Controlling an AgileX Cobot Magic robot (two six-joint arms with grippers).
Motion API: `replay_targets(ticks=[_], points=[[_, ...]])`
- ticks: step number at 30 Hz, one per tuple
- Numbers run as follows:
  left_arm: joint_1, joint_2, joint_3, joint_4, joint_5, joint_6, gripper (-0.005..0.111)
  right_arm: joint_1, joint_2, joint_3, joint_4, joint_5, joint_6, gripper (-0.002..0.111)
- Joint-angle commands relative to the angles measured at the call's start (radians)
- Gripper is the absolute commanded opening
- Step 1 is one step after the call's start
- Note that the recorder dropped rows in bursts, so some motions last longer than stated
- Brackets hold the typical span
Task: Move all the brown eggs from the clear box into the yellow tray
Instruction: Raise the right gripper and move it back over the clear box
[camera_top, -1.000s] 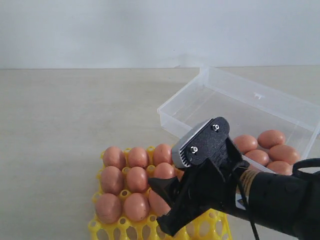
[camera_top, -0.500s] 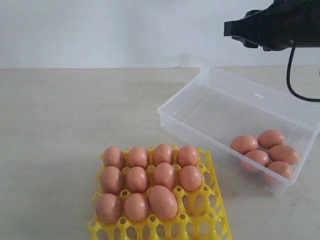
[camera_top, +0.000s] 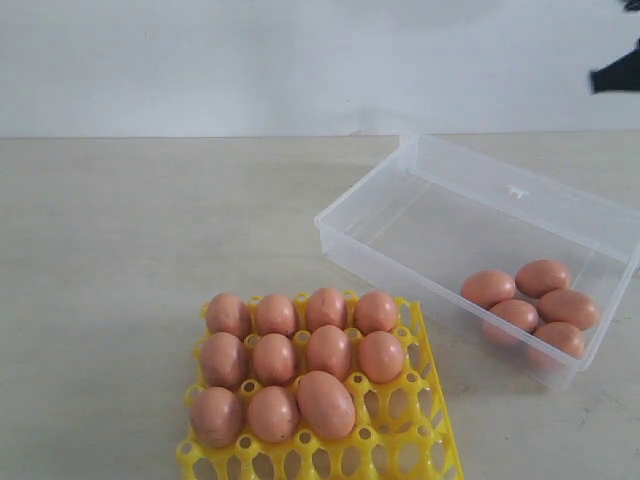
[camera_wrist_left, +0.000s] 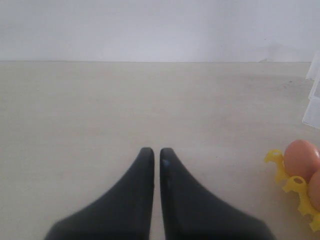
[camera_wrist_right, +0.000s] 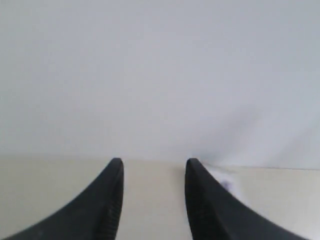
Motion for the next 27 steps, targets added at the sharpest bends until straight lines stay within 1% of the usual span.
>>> replay_targets(ticks=[1, 2, 3, 4, 5, 6, 7, 9, 10, 11, 12, 14, 16, 17, 19, 20, 21, 23, 25, 26, 27], points=[[-0.004, -0.003, -0.002, -0.008, -0.011, -0.007, 0.004, -0.008, -0.028, 0.001, -0.123, -0.520, 0.490, 0.035], [-0.004, -0.003, -0.002, -0.008, -0.011, -0.007, 0.004, -0.008, -0.047, 0.001, -0.167, -0.520, 0.581, 0.035], [-0.004, -0.003, -0.002, -0.008, -0.011, -0.007, 0.004, -0.008, -0.081, 0.001, -0.248, -0.387, 0.656, 0.033], [-0.004, -0.003, -0.002, -0.008, -0.011, -0.007, 0.004, -0.008, -0.120, -0.005, -0.360, -0.191, 0.719, 0.030], [-0.004, -0.003, -0.002, -0.008, -0.011, -0.007, 0.004, -0.008, -0.153, -0.022, -0.512, 0.021, 0.809, 0.026], [-0.004, -0.003, -0.002, -0.008, -0.011, -0.007, 0.004, -0.008, -0.175, -0.048, -0.718, 0.203, 0.937, 0.021], [-0.004, -0.003, -0.002, -0.008, -0.011, -0.007, 0.004, 0.001, -0.188, -0.072, -0.914, 0.326, 1.074, 0.018], [-0.004, -0.003, -0.002, -0.008, -0.011, -0.007, 0.004, 0.045, -0.205, -0.117, -1.383, 0.563, 1.430, 0.011], [-0.004, -0.003, -0.002, -0.008, -0.011, -0.007, 0.004, 0.064, -0.211, -0.127, -1.558, 0.683, 1.556, 0.008], [-0.004, -0.003, -0.002, -0.008, -0.011, -0.007, 0.004, 0.090, -0.215, -0.129, -1.680, 0.810, 1.626, 0.006], [-0.004, -0.003, -0.002, -0.008, -0.011, -0.007, 0.004, 0.115, -0.217, -0.128, -1.754, 0.908, 1.631, 0.004], [-0.004, -0.003, -0.002, -0.008, -0.011, -0.007, 0.004, 0.145, -0.217, -0.128, -1.758, 1.081, 1.585, 0.004], [-0.004, -0.003, -0.002, -0.008, -0.011, -0.007, 0.004, 0.179, -0.217, -0.128, -1.672, 1.281, 1.459, 0.004], [-0.004, -0.003, -0.002, -0.008, -0.011, -0.007, 0.004, 0.192, -0.215, -0.128, -1.573, 1.397, 1.362, 0.004], [-0.004, -0.003, -0.002, -0.008, -0.011, -0.007, 0.004, 0.211, -0.206, -0.128, -1.316, 1.631, 1.080, 0.004], [-0.004, -0.003, -0.002, -0.008, -0.011, -0.007, 0.004, 0.213, -0.198, -0.128, -1.224, 1.713, 0.952, 0.004], [-0.004, -0.003, -0.002, -0.008, -0.011, -0.007, 0.004, 0.213, -0.195, -0.128, -1.131, 1.747, 0.863, 0.004], [-0.004, -0.003, -0.002, -0.008, -0.011, -0.007, 0.004, 0.213, -0.188, -0.128, -1.015, 1.691, 0.729, 0.004], [-0.004, -0.003, -0.002, -0.008, -0.011, -0.007, 0.004, 0.213, -0.178, -0.131, -1.008, 1.561, 0.610, 0.005], [-0.004, -0.003, -0.002, -0.008, -0.011, -0.007, 0.004, 0.213, -0.175, -0.131, -1.027, 1.517, 0.580, 0.008], [-0.004, -0.003, -0.002, -0.008, -0.011, -0.007, 0.004, 0.213, -0.164, -0.131, -1.061, 1.476, 0.555, 0.015]])
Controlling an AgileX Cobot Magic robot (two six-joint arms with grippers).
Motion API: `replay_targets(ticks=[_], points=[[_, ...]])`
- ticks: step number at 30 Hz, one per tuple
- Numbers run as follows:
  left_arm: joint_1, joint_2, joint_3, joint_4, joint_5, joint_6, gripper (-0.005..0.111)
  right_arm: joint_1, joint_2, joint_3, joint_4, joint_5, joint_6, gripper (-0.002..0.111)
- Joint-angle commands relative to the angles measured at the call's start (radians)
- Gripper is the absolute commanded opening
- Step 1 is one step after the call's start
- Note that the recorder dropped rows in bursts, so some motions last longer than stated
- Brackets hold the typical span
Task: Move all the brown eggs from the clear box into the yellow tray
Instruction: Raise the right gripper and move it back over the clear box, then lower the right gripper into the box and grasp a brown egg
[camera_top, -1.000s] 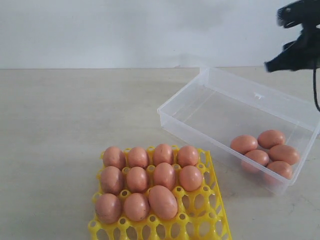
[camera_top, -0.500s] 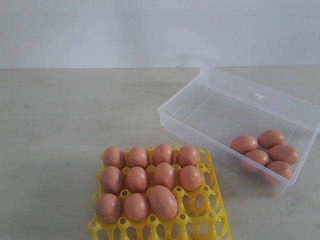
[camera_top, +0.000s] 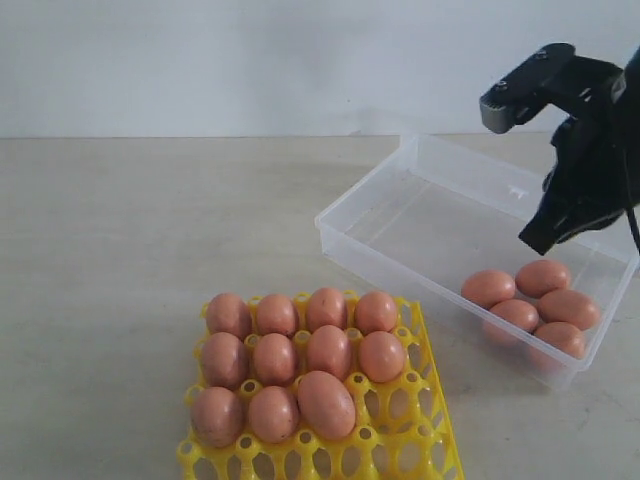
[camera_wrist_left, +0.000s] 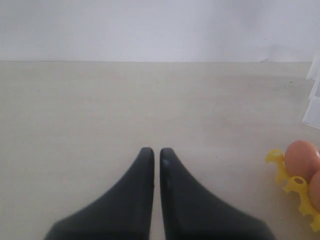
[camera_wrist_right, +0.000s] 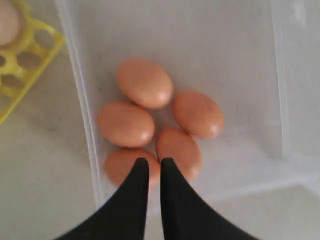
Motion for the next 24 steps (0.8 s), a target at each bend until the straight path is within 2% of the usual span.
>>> replay_targets(ticks=[1, 4, 5, 6, 11, 15, 19, 21, 24], points=[[-0.004, -0.003, -0.002, -0.008, -0.011, -0.007, 0.004, 0.001, 0.033, -0.006, -0.048, -0.171, -0.194, 0.026], [-0.004, -0.003, -0.002, -0.008, -0.011, -0.007, 0.004, 0.001, 0.092, -0.006, -0.106, -0.178, -0.205, 0.064], [-0.004, -0.003, -0.002, -0.008, -0.011, -0.007, 0.004, 0.001, 0.108, -0.006, -0.111, -0.195, -0.226, 0.072], [-0.004, -0.003, -0.002, -0.008, -0.011, -0.007, 0.004, 0.001, 0.127, -0.006, -0.109, -0.221, -0.252, 0.076], [-0.004, -0.003, -0.002, -0.008, -0.011, -0.007, 0.004, 0.001, 0.166, -0.006, -0.086, -0.401, -0.245, 0.077], [-0.004, -0.003, -0.002, -0.008, -0.011, -0.007, 0.004, 0.001, 0.159, -0.004, 0.059, -0.488, -0.145, 0.076], [-0.004, -0.003, -0.002, -0.008, -0.011, -0.007, 0.004, 0.001, 0.156, -0.004, 0.093, -0.391, -0.109, 0.076], [-0.004, -0.003, -0.002, -0.008, -0.011, -0.007, 0.004, 0.001, 0.165, -0.004, 0.082, -0.328, -0.126, 0.073], [-0.004, -0.003, -0.002, -0.008, -0.011, -0.007, 0.004, 0.001, 0.189, -0.004, 0.071, -0.263, -0.223, 0.057]])
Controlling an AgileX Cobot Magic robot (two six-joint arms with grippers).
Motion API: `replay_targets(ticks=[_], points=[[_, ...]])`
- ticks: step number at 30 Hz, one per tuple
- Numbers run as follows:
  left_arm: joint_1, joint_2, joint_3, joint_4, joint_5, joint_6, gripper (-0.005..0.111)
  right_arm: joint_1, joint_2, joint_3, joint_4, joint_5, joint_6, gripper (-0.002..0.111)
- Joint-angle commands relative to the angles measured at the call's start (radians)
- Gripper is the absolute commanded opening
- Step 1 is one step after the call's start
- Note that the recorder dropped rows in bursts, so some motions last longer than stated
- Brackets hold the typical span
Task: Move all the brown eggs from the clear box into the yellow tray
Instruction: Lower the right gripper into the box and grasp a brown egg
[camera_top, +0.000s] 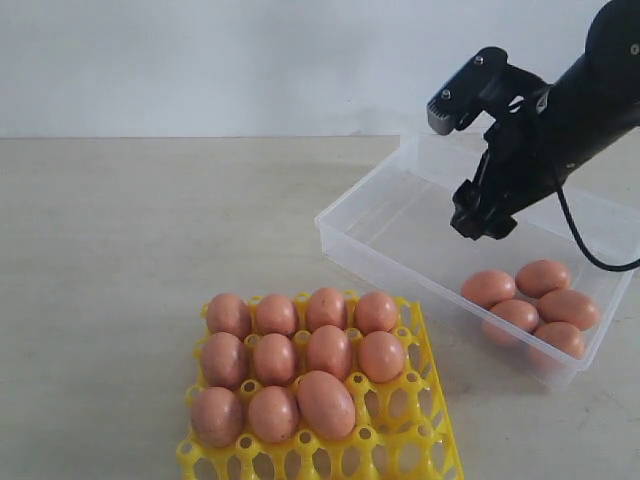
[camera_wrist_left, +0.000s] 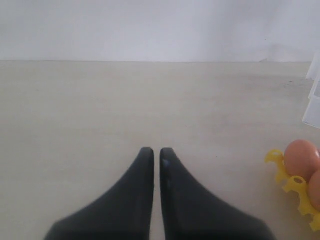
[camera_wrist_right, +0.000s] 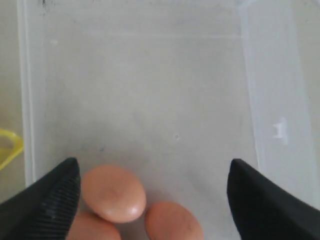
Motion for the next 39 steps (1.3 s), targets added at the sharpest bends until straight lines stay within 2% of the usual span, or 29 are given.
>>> replay_targets(ticks=[1, 5, 8, 13, 22, 39], points=[[-0.004, -0.003, -0.002, -0.008, -0.011, -0.007, 0.004, 0.000, 0.031, -0.004, -0.021, 0.098, -0.111, 0.050], [-0.004, -0.003, -0.002, -0.008, -0.011, -0.007, 0.004, 0.000, 0.083, -0.016, -0.023, 0.146, -0.126, 0.035], [-0.004, -0.003, -0.002, -0.008, -0.011, -0.007, 0.004, 0.000, 0.126, -0.058, -0.023, 0.228, -0.113, 0.039], [-0.004, -0.003, -0.002, -0.008, -0.011, -0.007, 0.004, 0.000, 0.140, -0.139, -0.021, 0.329, -0.100, 0.054], [-0.004, -0.003, -0.002, -0.008, -0.011, -0.007, 0.004, 0.000, 0.201, -0.164, -0.004, 0.370, -0.161, 0.054], [-0.004, -0.003, -0.002, -0.008, -0.011, -0.007, 0.004, 0.000, 0.311, -0.164, -0.056, 0.253, -0.284, 0.054]])
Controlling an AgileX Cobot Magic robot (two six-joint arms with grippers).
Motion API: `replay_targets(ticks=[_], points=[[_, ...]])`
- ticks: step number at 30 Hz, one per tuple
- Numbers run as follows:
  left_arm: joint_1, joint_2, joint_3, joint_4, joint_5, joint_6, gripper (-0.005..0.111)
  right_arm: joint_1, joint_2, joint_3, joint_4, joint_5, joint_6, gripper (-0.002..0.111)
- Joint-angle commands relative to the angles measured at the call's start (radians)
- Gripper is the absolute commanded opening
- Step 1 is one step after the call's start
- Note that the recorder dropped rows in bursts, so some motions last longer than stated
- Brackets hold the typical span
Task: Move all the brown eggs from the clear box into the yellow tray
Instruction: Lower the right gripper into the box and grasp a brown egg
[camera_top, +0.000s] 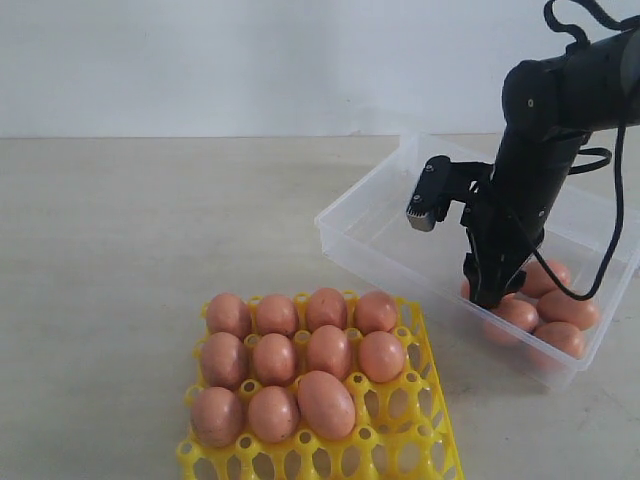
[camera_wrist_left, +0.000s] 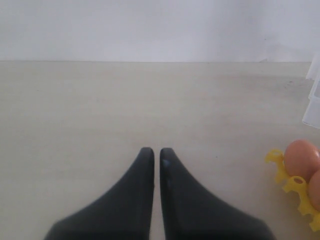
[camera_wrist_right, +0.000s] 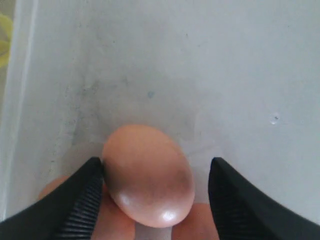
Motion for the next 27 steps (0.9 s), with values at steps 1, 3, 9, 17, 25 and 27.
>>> replay_targets(ticks=[1, 3, 9, 17, 25, 27], points=[[-0.004, -0.003, -0.002, -0.008, -0.011, -0.007, 0.004, 0.000, 0.012, -0.005, -0.023, -0.006, -0.015, 0.054], [-0.004, -0.003, -0.002, -0.008, -0.011, -0.007, 0.004, 0.000, 0.012, -0.005, -0.027, -0.008, -0.015, 0.054], [-0.004, -0.003, -0.002, -0.008, -0.011, -0.007, 0.004, -0.002, 0.012, -0.005, -0.047, -0.012, -0.015, 0.054], [-0.004, -0.003, -0.002, -0.008, -0.011, -0.007, 0.004, -0.002, 0.012, -0.005, -0.047, -0.065, -0.013, 0.054], [-0.004, -0.003, -0.002, -0.008, -0.011, -0.007, 0.004, -0.002, 0.012, -0.005, -0.039, -0.087, -0.015, 0.054], [-0.004, -0.003, -0.002, -0.008, -0.011, -0.007, 0.004, -0.002, 0.012, -0.005, -0.039, -0.087, -0.015, 0.054]])
